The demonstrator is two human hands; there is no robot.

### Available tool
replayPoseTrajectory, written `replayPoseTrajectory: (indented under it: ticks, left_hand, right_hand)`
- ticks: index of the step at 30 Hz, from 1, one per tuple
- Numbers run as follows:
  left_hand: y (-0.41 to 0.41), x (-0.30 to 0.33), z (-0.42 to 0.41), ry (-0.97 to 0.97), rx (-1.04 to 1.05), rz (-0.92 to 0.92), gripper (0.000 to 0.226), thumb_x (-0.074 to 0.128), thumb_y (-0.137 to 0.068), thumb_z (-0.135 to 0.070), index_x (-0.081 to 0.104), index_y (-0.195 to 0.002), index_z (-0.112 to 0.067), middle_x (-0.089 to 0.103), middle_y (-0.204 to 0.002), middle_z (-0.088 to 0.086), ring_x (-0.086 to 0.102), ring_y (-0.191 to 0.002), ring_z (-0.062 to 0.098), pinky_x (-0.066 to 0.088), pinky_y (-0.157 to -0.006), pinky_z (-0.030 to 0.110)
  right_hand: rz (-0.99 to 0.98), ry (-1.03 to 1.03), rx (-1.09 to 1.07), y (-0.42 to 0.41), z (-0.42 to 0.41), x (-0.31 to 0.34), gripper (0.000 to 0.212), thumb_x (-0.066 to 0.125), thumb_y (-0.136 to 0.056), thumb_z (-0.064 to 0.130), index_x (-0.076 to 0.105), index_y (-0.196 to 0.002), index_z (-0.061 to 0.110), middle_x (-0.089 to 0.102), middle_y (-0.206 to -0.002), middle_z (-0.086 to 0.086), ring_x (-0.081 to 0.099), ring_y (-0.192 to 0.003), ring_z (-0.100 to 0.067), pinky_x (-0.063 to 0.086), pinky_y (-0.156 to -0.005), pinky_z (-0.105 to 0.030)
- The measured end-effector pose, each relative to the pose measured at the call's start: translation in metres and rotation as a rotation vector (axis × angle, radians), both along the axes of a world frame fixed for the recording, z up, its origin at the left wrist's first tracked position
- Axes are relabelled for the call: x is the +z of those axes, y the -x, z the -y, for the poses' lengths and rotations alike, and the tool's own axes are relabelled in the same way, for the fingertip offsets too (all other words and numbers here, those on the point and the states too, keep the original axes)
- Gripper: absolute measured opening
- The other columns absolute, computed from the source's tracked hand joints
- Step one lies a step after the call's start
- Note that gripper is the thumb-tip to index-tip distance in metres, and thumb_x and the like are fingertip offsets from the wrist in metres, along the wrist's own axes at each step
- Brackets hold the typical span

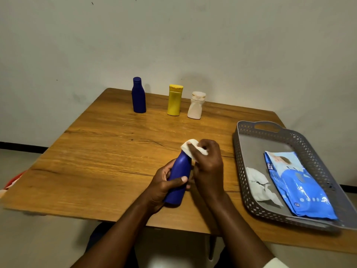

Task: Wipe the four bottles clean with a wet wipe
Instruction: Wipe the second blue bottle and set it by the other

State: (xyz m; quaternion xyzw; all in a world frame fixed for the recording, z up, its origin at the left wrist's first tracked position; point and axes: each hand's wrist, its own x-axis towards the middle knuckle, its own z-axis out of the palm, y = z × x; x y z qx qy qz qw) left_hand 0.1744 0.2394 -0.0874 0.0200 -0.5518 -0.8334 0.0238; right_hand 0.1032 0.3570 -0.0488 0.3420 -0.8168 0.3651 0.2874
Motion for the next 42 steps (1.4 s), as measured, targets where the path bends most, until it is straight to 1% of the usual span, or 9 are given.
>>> replayPoseTrajectory:
  ticks: [4, 8, 13, 16, 24, 30, 36, 39, 42]
  left_hand:
    - [-0.004, 0.008, 0.000, 0.070, 0.056, -0.042, 0.057, 0.068, -0.079, -0.006, 0.046, -0.130, -0.011, 0.064, -0.124, 0.010, 0.058, -0.116, 0.027, 0.051, -0.093, 0.035]
    - [-0.006, 0.015, 0.005, 0.102, 0.106, -0.028, 0.050, 0.070, -0.075, -0.005, 0.052, -0.121, -0.016, 0.064, -0.114, 0.015, 0.061, -0.102, 0.025, 0.051, -0.085, 0.035]
    - [-0.009, 0.021, 0.005, 0.260, 0.129, -0.035, 0.042, 0.067, -0.082, 0.000, 0.056, -0.118, -0.019, 0.060, -0.113, 0.017, 0.060, -0.095, 0.023, 0.054, -0.076, 0.031]
    - [-0.010, 0.020, 0.002, 0.248, 0.146, -0.064, 0.043, 0.064, -0.083, 0.004, 0.057, -0.119, -0.018, 0.063, -0.111, 0.015, 0.061, -0.098, 0.026, 0.053, -0.079, 0.032]
    - [-0.012, 0.023, -0.005, 0.133, 0.094, -0.119, 0.053, 0.046, -0.082, 0.024, 0.055, -0.124, -0.007, 0.068, -0.110, 0.011, 0.064, -0.106, 0.026, 0.051, -0.081, 0.027]
    - [-0.011, 0.022, -0.002, 0.126, 0.065, -0.048, 0.048, 0.057, -0.085, 0.013, 0.061, -0.120, -0.019, 0.062, -0.116, 0.015, 0.058, -0.111, 0.035, 0.049, -0.091, 0.048]
    - [-0.009, 0.025, 0.001, 0.256, 0.060, -0.037, 0.045, 0.060, -0.083, 0.011, 0.060, -0.119, -0.017, 0.063, -0.111, 0.011, 0.061, -0.100, 0.025, 0.053, -0.083, 0.033]
    - [-0.010, 0.024, 0.002, 0.212, 0.071, -0.011, 0.039, 0.060, -0.084, 0.009, 0.060, -0.114, -0.015, 0.060, -0.111, 0.015, 0.056, -0.093, 0.023, 0.048, -0.078, 0.033]
    - [-0.011, 0.024, 0.004, 0.233, 0.084, -0.027, 0.037, 0.062, -0.083, 0.007, 0.060, -0.112, -0.016, 0.060, -0.112, 0.017, 0.056, -0.095, 0.026, 0.049, -0.077, 0.032]
  right_hand:
    - [0.530, 0.589, -0.087, -0.005, -0.008, 0.023, 0.037, 0.056, -0.087, -0.009, 0.068, -0.106, 0.021, 0.060, -0.110, -0.005, 0.055, -0.095, 0.004, 0.047, -0.075, -0.007]
    - [0.939, 0.799, -0.188, 0.002, -0.024, 0.031, 0.026, 0.057, -0.092, 0.011, 0.067, -0.093, 0.034, 0.070, -0.103, -0.001, 0.066, -0.090, -0.018, 0.056, -0.072, -0.034]
    - [0.413, 0.471, -0.031, -0.018, -0.027, 0.039, 0.036, 0.061, -0.083, -0.008, 0.067, -0.103, 0.021, 0.062, -0.103, 0.000, 0.057, -0.098, -0.001, 0.046, -0.080, -0.009]
    - [0.076, 0.221, 0.094, -0.030, -0.026, 0.034, 0.034, 0.055, -0.079, -0.006, 0.069, -0.108, 0.004, 0.057, -0.101, -0.011, 0.052, -0.099, -0.011, 0.043, -0.083, -0.013]
    - [-0.253, -0.235, 0.022, -0.046, -0.016, 0.030, 0.036, 0.046, -0.086, 0.012, 0.069, -0.112, 0.004, 0.063, -0.103, -0.019, 0.050, -0.096, -0.027, 0.048, -0.067, -0.036]
    - [-0.201, -0.239, -0.046, -0.037, -0.017, 0.023, 0.044, 0.038, -0.084, 0.009, 0.066, -0.116, 0.001, 0.064, -0.105, -0.021, 0.053, -0.096, -0.029, 0.050, -0.066, -0.035]
    - [-0.063, -0.134, -0.083, -0.032, -0.021, 0.011, 0.044, 0.050, -0.072, -0.009, 0.067, -0.112, -0.001, 0.053, -0.109, -0.017, 0.053, -0.100, -0.028, 0.050, -0.071, -0.030]
    - [0.161, 0.065, -0.098, -0.025, -0.022, 0.009, 0.045, 0.060, -0.070, -0.023, 0.070, -0.106, 0.003, 0.057, -0.099, -0.012, 0.055, -0.095, -0.016, 0.044, -0.078, -0.014]
    - [0.478, 0.357, -0.028, -0.022, -0.022, 0.022, 0.038, 0.057, -0.084, -0.013, 0.070, -0.110, 0.011, 0.057, -0.097, -0.002, 0.054, -0.092, -0.001, 0.042, -0.076, -0.004]
